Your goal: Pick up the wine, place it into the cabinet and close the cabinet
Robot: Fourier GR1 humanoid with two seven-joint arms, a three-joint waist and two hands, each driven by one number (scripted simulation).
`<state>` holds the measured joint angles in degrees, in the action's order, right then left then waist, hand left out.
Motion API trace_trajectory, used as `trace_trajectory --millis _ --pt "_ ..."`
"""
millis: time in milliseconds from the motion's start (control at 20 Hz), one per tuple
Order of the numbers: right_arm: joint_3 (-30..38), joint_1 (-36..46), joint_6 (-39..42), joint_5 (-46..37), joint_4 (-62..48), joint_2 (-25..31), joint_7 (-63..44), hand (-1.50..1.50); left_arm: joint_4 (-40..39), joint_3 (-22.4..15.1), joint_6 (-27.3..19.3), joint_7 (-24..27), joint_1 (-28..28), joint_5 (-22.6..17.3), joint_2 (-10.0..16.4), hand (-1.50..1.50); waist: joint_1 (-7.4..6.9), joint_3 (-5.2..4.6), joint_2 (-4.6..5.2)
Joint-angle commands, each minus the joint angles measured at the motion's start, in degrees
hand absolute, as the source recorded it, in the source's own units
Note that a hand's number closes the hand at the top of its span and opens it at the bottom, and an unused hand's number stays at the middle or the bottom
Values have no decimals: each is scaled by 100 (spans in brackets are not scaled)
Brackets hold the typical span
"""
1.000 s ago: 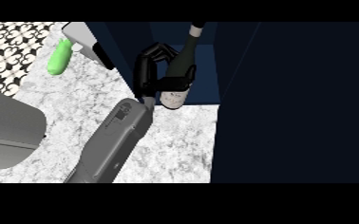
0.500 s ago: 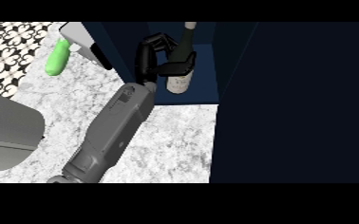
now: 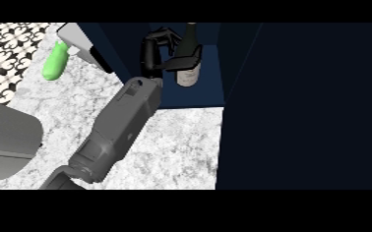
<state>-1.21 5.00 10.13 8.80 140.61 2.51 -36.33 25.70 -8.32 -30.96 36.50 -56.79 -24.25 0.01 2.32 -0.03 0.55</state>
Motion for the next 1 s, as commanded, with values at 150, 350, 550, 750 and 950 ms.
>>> trace_trajectory --millis 150,350,550,750,950 --pt "-116 -66 -62 323 403 -123 -124 -150 -779 366 108 270 -574 -72 -1 150 29 0 15" --pt "-186 -226 82 329 294 -167 104 -150 -991 789 282 2 -821 -343 77 150 57 0 33" --pt "-310 -180 35 143 216 -230 116 -150 -1001 1068 682 248 -673 -573 100 150 21 -3 33" --pt "43 175 -29 496 322 6 -284 -150 -1189 1127 810 426 -659 -663 164 150 47 -4 45" --pt "-71 -53 156 285 -20 -160 336 -150 -1486 1112 736 521 -696 -632 67 150 69 1 59"
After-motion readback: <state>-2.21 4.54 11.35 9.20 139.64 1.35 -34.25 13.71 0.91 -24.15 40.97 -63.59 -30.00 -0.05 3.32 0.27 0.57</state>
